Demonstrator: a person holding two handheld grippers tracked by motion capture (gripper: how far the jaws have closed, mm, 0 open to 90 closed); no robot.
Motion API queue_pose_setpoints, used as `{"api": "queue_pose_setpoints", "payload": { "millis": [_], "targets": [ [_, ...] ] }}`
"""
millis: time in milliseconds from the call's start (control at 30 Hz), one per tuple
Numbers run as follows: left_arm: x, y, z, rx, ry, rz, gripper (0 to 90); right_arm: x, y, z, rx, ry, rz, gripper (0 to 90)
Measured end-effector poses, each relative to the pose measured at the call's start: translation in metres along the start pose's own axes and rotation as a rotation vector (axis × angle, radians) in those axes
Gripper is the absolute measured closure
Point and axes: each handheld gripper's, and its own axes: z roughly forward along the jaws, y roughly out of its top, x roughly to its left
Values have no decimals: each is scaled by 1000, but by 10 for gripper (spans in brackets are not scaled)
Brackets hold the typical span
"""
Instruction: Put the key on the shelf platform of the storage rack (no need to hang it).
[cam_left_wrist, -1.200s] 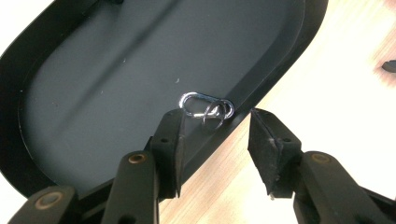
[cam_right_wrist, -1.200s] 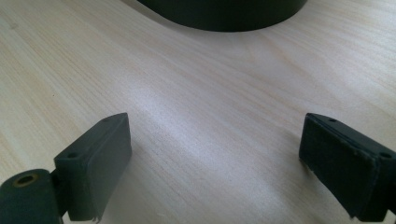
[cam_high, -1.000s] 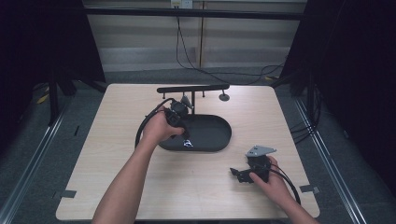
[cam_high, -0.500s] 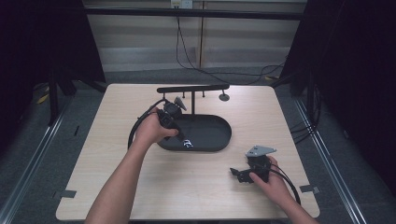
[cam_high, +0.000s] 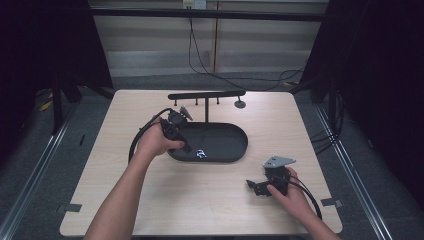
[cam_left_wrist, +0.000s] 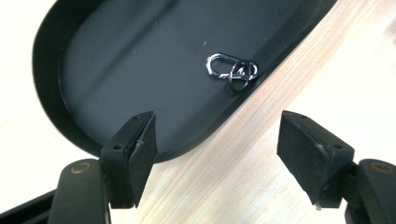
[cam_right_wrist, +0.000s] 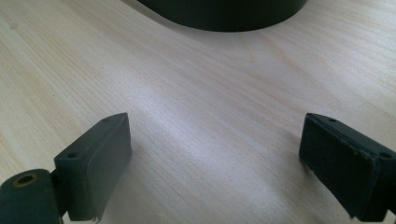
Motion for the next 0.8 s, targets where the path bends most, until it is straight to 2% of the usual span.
{"api": "queue_pose_setpoints", "payload": {
  "millis": [300, 500, 567, 800],
  "targets": [
    [1, -11, -3, -21, 7, 4, 262, 0, 0, 0, 1, 1, -2, 88],
    [2, -18, -2, -36, 0, -17, 250, 0, 0, 0, 1, 1, -2, 88],
    [3, -19, -2, -31, 5, -9, 243, 0, 0, 0, 1, 1, -2, 88],
    [5, -27, -3, -50, -1, -37, 218, 0, 0, 0, 1, 1, -2, 88]
  ]
}}
